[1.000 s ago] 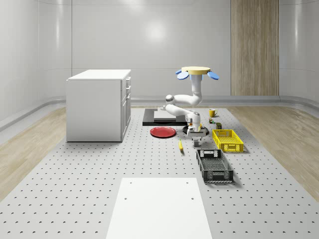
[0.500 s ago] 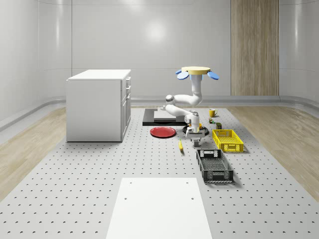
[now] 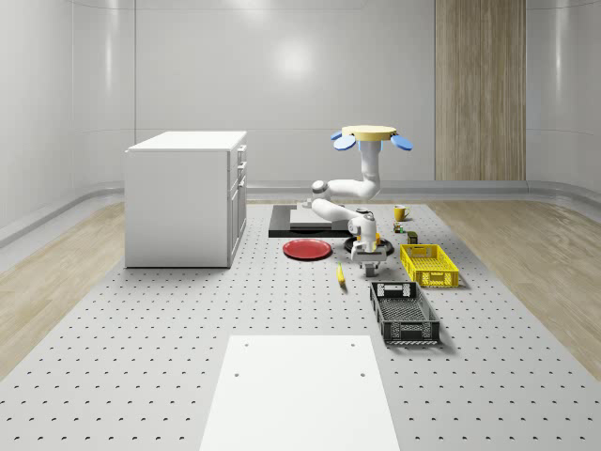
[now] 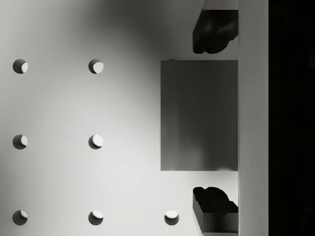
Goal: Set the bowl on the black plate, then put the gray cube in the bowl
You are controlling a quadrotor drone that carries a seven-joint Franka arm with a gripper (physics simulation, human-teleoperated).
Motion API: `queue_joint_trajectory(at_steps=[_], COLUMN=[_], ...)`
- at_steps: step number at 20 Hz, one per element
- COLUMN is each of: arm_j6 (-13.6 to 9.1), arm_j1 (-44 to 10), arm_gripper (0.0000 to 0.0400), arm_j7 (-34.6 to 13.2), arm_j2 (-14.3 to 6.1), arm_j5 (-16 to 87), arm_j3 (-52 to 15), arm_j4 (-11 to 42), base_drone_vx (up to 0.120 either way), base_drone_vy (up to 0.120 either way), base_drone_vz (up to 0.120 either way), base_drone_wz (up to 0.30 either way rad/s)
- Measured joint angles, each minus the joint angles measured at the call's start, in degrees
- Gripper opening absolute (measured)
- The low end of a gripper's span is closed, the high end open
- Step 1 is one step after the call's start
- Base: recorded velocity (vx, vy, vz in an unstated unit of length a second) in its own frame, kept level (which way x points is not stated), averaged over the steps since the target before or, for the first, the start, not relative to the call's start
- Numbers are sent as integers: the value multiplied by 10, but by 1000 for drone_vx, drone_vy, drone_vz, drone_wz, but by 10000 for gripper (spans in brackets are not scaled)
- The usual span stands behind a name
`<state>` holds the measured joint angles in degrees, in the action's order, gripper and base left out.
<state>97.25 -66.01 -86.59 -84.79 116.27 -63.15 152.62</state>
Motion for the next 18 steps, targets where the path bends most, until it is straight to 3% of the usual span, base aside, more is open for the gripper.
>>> queue_joint_trajectory(at_steps=[10, 14, 18], arm_j6=[11, 12, 12], arm_j1=[-10, -11, -12], arm_gripper=[400, 315, 274], arm_j7=[-2, -2, -2], arm_j2=[5, 6, 7], arm_j5=[19, 22, 23], arm_j3=[21, 23, 24], arm_j4=[-15, -17, -18], base_drone_vx=[0, 0, 0], base_drone_vy=[0, 0, 0], base_drone_vz=[0, 0, 0], base_drone_wz=[0, 0, 0])
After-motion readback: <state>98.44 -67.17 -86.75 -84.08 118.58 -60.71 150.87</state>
